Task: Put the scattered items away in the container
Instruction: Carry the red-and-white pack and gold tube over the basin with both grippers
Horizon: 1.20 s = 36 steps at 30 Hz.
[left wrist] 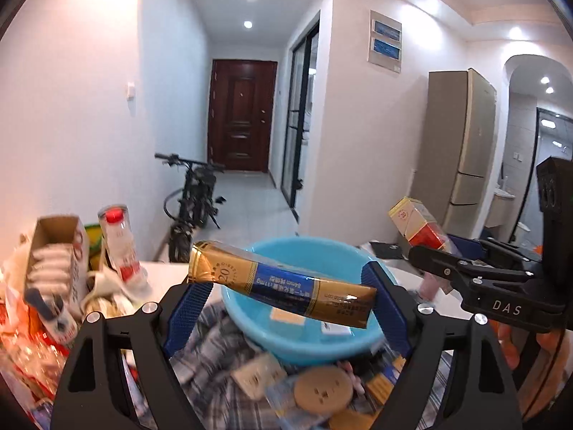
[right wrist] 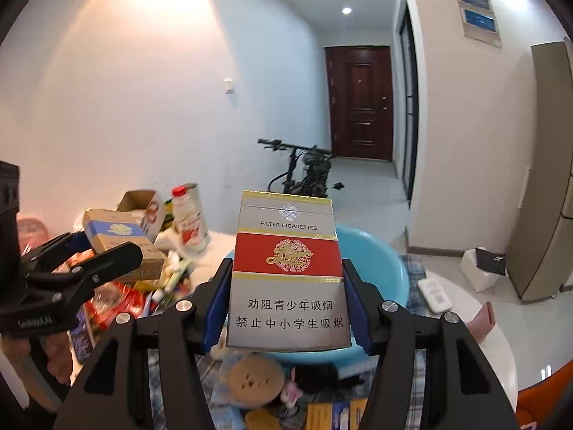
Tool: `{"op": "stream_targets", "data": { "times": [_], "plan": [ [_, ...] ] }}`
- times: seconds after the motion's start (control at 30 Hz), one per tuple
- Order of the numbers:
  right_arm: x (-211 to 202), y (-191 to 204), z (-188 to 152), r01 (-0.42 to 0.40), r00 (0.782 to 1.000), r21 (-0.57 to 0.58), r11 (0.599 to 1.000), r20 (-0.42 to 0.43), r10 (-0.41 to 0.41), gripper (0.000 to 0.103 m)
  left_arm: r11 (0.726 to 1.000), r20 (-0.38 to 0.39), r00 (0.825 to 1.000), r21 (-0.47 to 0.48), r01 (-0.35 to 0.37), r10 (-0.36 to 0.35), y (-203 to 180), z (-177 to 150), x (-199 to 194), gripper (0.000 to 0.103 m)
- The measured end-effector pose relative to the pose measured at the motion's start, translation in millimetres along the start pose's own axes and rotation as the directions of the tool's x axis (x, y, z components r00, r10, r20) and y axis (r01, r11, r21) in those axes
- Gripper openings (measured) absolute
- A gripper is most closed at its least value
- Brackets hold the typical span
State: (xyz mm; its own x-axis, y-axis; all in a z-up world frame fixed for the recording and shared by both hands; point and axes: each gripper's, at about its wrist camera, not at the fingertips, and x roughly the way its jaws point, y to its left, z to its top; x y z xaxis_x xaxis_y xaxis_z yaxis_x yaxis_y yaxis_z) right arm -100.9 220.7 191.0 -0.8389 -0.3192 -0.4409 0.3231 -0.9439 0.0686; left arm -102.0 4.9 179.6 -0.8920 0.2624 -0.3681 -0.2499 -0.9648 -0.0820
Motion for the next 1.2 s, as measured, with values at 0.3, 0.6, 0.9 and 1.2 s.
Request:
{"op": "stream_targets", "data": {
  "times": [0.3,0.6,0.9,1.2],
  "plan": [
    [38.0,0.7,28.2,0.056,0.998,0.023,0.998,0.022,-0.056,0.060,0.997,0.012,0.998,0.040,-0.062,0.061,-8.9,12.8,50.2,0.084],
    [93.4,-10.2,15.6,0.102,0.994,0.040,0.994,-0.045,-0.100,0.060,0.996,-0.069,0.994,0.032,-0.083,0.086,4.4,-2.0,94.9,0.084],
    [112.7,-13.7,11.4,0.116,0.990,0.017,0.993,-0.081,-0.115,0.060,0.993,-0.068,0.991,0.032,-0.110,0.112,7.2,0.0,98.1,0.084],
    [105.8,-10.8,11.7,0.141,0.988,0.002,0.990,-0.059,-0.140,0.060,0.991,-0.070,0.989,0.044,-0.125,0.128,3.1,-1.3,99.2,0.084]
  ]
}}
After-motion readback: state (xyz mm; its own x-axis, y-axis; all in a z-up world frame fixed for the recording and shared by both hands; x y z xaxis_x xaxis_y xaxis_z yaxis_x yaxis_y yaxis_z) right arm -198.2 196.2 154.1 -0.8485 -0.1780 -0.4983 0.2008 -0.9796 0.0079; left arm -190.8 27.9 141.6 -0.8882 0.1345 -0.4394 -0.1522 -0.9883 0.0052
